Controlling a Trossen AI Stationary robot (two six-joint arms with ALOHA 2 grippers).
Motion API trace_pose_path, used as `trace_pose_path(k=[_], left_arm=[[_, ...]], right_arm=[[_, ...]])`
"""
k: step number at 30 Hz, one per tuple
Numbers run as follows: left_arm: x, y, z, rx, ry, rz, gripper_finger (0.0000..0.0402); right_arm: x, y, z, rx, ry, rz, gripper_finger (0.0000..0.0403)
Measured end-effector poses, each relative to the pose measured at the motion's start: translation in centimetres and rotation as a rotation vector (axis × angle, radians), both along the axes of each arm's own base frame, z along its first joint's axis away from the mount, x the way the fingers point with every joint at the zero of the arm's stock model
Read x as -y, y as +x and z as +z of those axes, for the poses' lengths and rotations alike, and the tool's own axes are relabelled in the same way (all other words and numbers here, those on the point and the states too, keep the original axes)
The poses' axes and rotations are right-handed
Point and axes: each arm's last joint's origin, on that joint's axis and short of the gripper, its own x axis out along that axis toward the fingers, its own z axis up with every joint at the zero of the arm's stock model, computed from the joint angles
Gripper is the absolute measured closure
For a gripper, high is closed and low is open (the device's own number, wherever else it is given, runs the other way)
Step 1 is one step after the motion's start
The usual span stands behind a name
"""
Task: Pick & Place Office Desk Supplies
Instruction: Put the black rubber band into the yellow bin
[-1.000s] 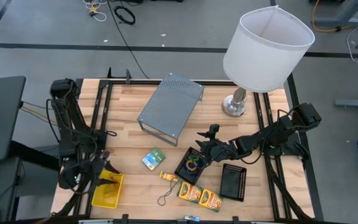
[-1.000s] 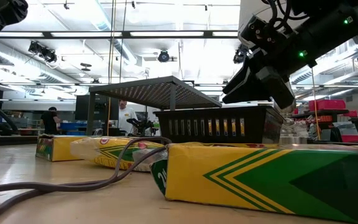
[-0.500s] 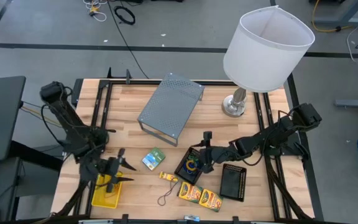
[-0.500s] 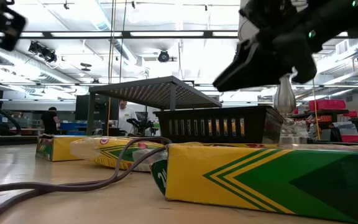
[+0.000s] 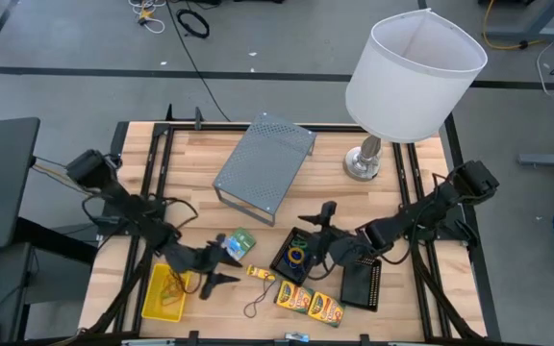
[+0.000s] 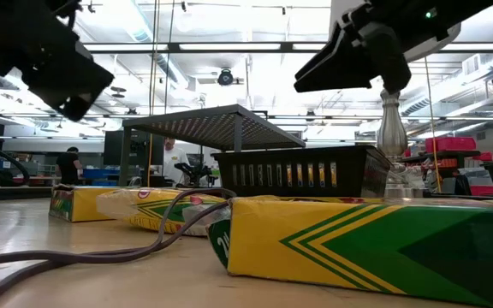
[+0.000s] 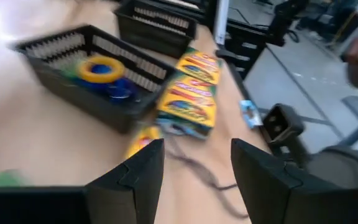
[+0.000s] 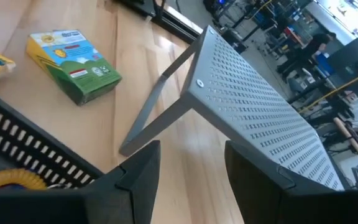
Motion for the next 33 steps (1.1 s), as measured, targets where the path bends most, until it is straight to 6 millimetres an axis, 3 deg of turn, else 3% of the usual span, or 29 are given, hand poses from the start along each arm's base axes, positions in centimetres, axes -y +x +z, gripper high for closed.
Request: trace_pose_path(k=[7, 12, 17, 25, 33], left_arm=[[3.3, 4.3, -0.5, -0.115, -0.152, -0.072, 0.0208], [4.6, 5.9, -1.6, -0.284, -0.143, -0.063, 0.0208], [4.3, 6.8, -1.9, -0.332, -0.145, -0.021, 0.0208], [2.2, 8.3, -1.9, -0.363, -0.237, 0.050, 0.0208], [1.9, 8.2, -2.4, -0.436, -0.261, 0.049, 0.0208]], right_arm=[[-0.4, -0.2, -0.1, -0.003, -0.003, 0.007, 0.0215], [-0.9, -0.5, 0.0, 0.000, -0.019, 0.008, 0.0215], [-1.3, -0.7, 0.0, 0.006, -0.039, 0.000, 0.0215], [-1.7, -1.0, 0.0, 0.004, -0.061, 0.004, 0.0215], [-1.9, -1.1, 0.0, 0.005, -0.078, -0.001, 0.0215]])
